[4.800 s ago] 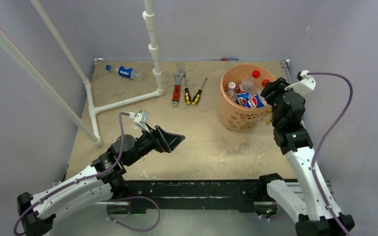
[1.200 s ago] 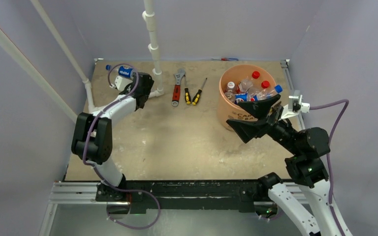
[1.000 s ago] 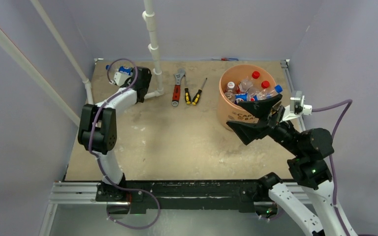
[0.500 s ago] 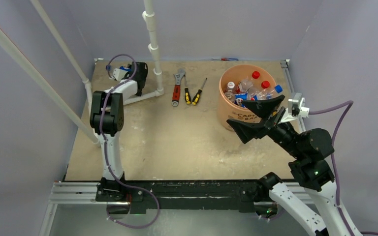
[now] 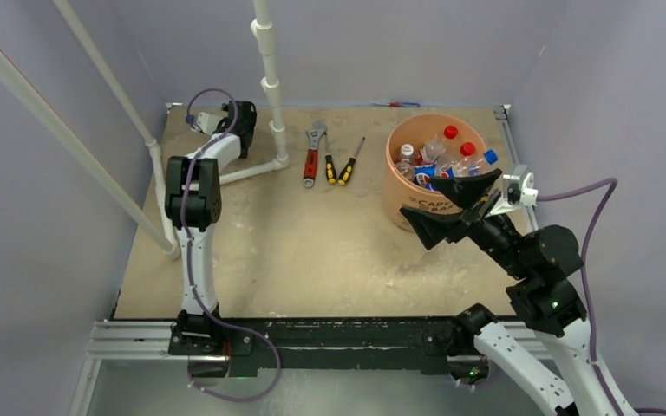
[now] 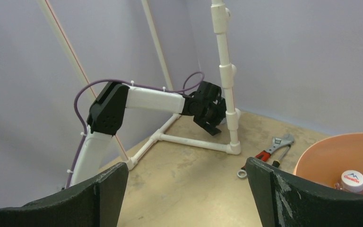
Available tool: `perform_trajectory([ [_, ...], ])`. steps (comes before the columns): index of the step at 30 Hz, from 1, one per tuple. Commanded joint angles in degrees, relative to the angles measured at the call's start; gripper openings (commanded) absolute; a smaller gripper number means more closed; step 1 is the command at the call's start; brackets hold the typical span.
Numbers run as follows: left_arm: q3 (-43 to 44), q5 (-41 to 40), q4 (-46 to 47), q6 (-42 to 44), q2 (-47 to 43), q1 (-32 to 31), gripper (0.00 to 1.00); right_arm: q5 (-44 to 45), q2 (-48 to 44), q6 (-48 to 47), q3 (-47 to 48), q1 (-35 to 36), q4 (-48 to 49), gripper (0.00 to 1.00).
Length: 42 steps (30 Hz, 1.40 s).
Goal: Put the plastic bottles in the bin
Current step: Pick up the plastic bottle from the corner of the board.
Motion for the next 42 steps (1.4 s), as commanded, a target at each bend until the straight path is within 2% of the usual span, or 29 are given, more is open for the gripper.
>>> perform_trajectory([
  [1,3.2,1.91,1.06,-0.02,2.83,2.11,0.99,2.23,-0.54,-1.48,-0.67,0.71,1.26,0.99],
  [3,4.12,2.5,0.89,0.03,3.96,2.52,0.98,2.58,-0.17,-1.65,-0.75,0.67,1.46,0.99],
  [5,4.8,3.37,0.93,0.36,4.95,2.87,0.93,2.92,0.17,-1.78,-0.83,0.71,1.75,0.99],
  [13,2.08,7.3,5.76,0.62,6.34,4.18,0.6,4.17,1.08,-1.74,-0.98,0.72,2.53,0.99],
  [16,1.47,9.29,8.33,2.2,6.4,4.22,0.51,4.55,1.06,-1.57,-0.97,0.71,2.5,0.99],
  [22,-3.73,11.07,16.02,2.83,0.14,4.23,0.34,4.62,0.97,-0.96,0.27,0.71,2.29,0.99],
  [30,-11.11,9.64,15.5,10.39,-16.96,4.11,0.31,4.21,-1.36,0.8,0.13,0.71,2.09,0.99],
  [36,-17.67,6.84,8.54,22.27,-29.15,2.54,0.3,4.63,-4.11,1.35,-1.09,0.71,2.58,0.99],
  [42,-23.29,1.9,1.66,33.38,-39.42,-0.77,0.29,3.33,-2.88,2.4,0.21,0.71,2.03,0.99],
])
